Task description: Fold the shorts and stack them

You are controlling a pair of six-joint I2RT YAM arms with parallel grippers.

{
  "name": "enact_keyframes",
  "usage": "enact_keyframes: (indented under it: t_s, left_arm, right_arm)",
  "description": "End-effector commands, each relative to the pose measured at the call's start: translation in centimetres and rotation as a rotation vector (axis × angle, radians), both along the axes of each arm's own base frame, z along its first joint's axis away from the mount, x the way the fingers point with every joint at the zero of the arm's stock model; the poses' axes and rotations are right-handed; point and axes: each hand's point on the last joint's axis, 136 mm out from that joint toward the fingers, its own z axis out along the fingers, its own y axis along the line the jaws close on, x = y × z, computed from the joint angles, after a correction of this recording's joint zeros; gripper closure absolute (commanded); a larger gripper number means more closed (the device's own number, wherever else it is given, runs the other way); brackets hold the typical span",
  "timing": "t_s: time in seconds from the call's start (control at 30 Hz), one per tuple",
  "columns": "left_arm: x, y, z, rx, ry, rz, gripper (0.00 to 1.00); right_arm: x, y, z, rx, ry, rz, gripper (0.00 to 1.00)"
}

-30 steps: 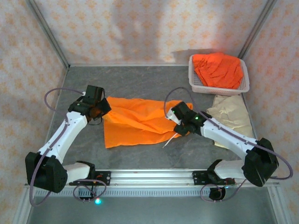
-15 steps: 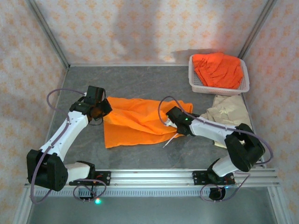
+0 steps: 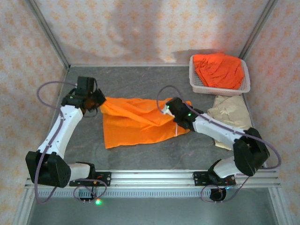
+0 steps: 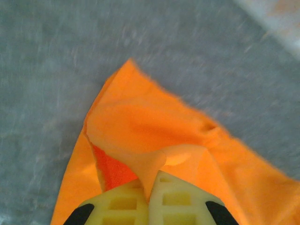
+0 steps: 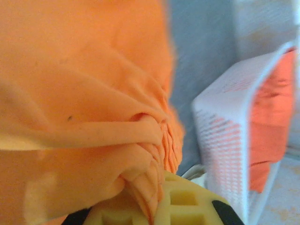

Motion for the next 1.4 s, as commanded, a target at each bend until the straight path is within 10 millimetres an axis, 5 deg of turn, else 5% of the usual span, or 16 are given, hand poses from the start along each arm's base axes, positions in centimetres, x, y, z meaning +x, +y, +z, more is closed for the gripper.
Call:
enact_keyframes:
  t_s: [0.0, 0.2, 0.43, 0.6, 0.87, 0.97, 1.07, 1.17, 1.37]
  left_arm:
    - [2.2, 1.2, 7.2, 0.029, -0.133, -0.006, 1.0]
    - [4.2, 2.9, 19.4, 0.036, -0.33, 0.028, 1.0]
    - [0.2, 4.5, 32.2, 0.085, -0.618, 0.082, 1.0]
    - [-4.4, 5.0, 38.0, 0.113, -0.805, 0.127, 1.0]
    - [-12.8, 6.6, 45.3, 0.217, -1.067, 0.249, 1.0]
    - [-14.3, 6.6, 47.0, 0.225, -1.134, 0.263, 1.0]
    - [-13.0, 6.6, 46.9, 0.222, -1.126, 0.255, 1.0]
    - [-9.4, 6.4, 44.8, 0.214, -1.045, 0.215, 1.0]
    - [-0.7, 6.6, 37.6, 0.189, -0.856, 0.176, 1.0]
  right_arm:
    - [2.0, 1.8, 9.3, 0.184, -0.176, -0.004, 1.0]
    - [3.4, 3.4, 19.7, 0.343, -0.328, 0.006, 1.0]
    - [-1.0, 4.5, 29.8, 0.605, -0.455, 0.127, 1.0]
    - [-6.4, 5.9, 33.0, 0.76, -0.45, 0.298, 1.0]
    - [-12.6, 9.2, 34.7, 0.843, -0.366, 0.491, 1.0]
    - [-13.5, 9.9, 34.8, 0.857, -0.35, 0.505, 1.0]
    - [-12.8, 10.0, 33.1, 0.835, -0.325, 0.44, 1.0]
    - [-10.8, 9.4, 29.0, 0.711, -0.329, 0.326, 1.0]
    - [-7.8, 7.7, 20.9, 0.651, -0.25, 0.111, 1.0]
